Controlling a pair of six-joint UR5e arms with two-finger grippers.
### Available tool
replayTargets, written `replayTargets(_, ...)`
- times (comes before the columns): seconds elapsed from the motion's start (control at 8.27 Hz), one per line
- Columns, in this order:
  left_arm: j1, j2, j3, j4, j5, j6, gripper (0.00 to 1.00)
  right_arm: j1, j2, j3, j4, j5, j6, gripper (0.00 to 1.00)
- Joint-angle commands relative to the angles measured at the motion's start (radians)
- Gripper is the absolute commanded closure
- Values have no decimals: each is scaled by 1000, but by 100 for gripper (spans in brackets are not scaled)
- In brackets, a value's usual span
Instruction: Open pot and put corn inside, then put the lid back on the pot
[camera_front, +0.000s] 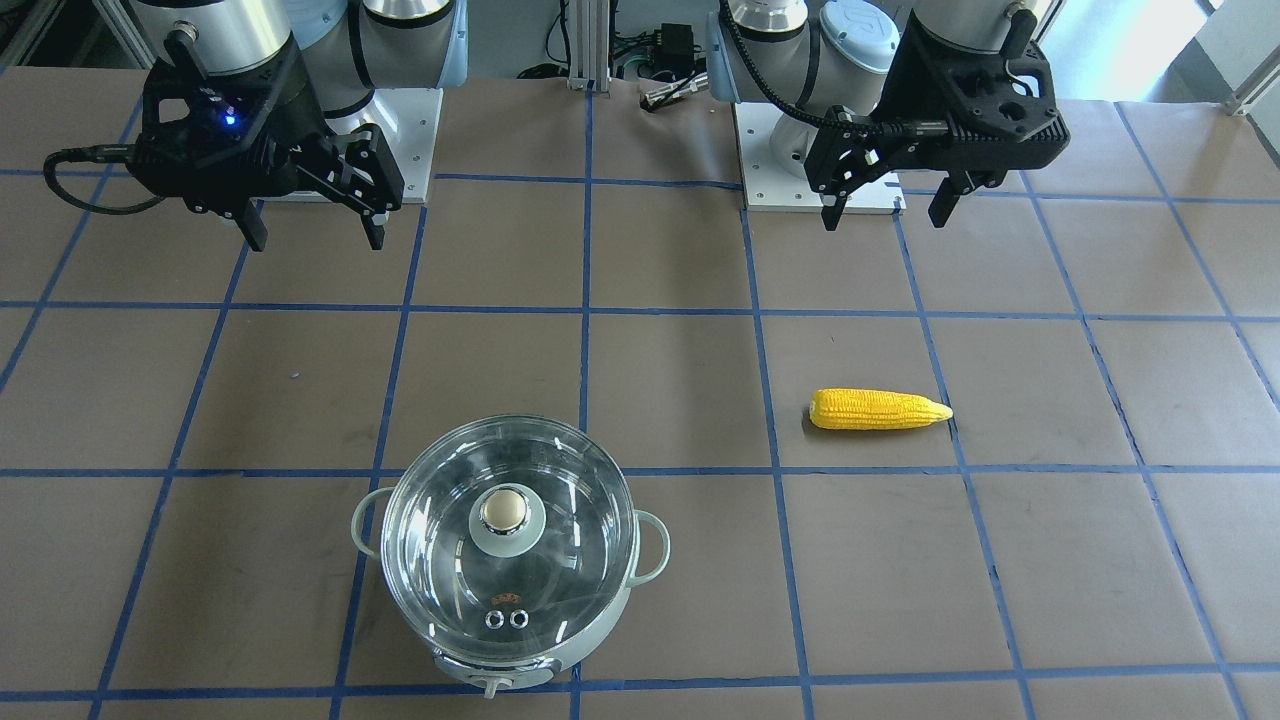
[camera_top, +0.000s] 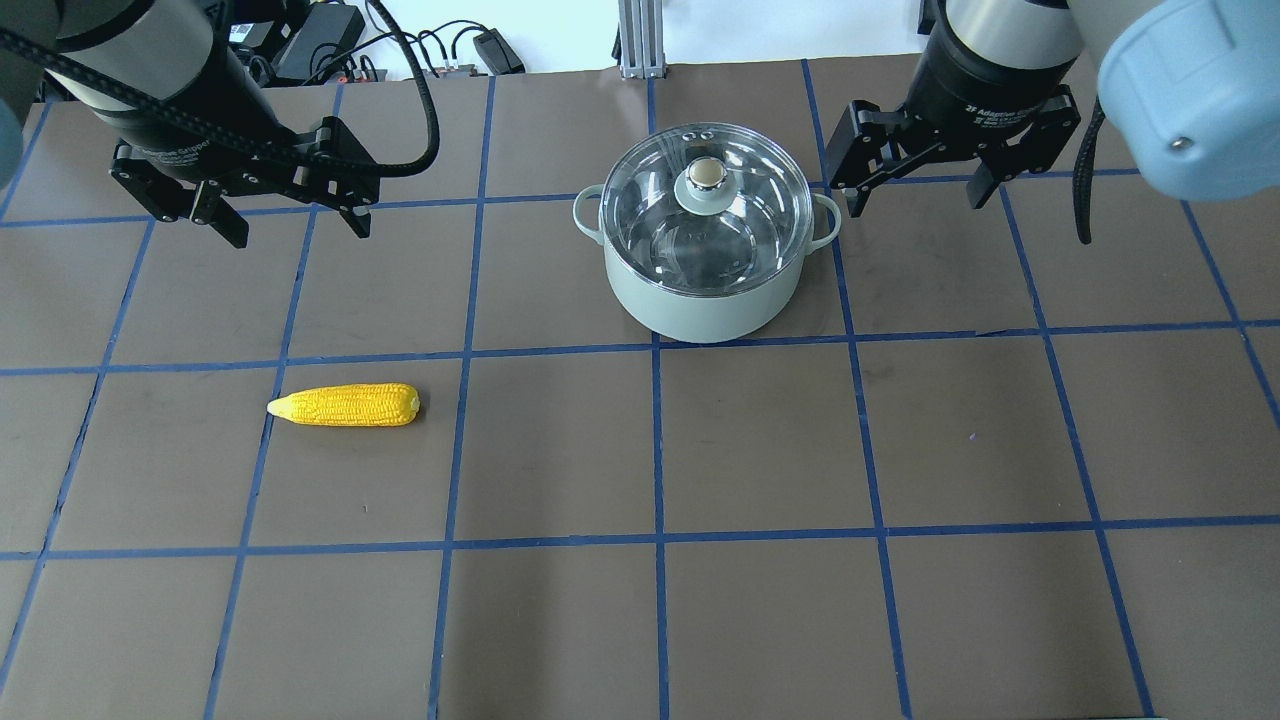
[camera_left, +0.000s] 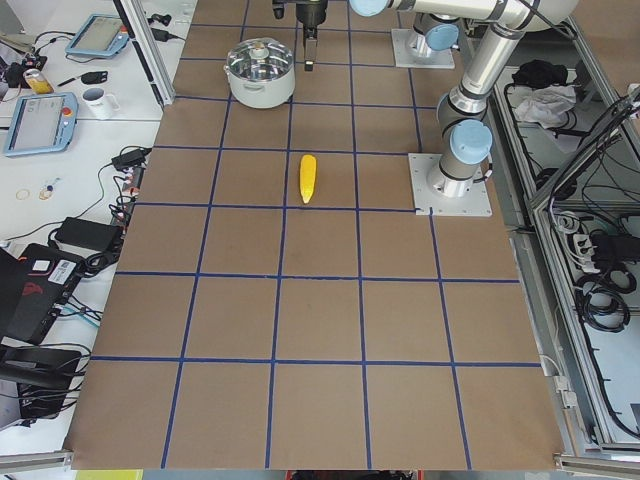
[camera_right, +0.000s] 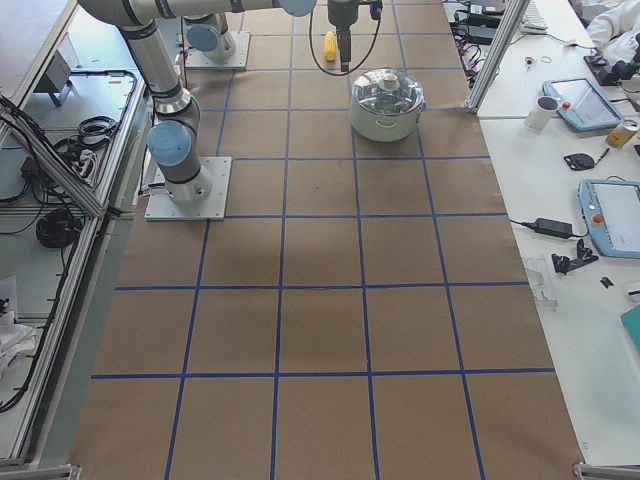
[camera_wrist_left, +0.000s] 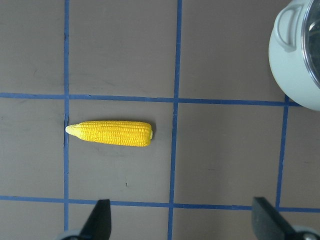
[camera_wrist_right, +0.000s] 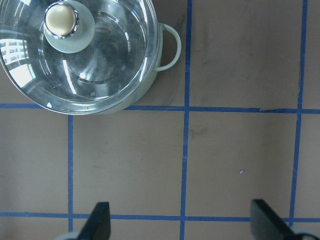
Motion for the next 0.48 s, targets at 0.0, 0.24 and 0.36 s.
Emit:
replayTargets(0.0, 0, 0, -2, 0, -2, -1, 0, 0, 1, 0, -2, 5, 0, 0)
replayTargets(0.24, 0, 0, -1, 2, -2, -1, 0, 0, 1, 0, 0, 3, 0, 0)
replayTargets(0.36, 0, -5, -4, 8, -2, -10, 0, 0, 1, 0, 1, 0, 0, 0)
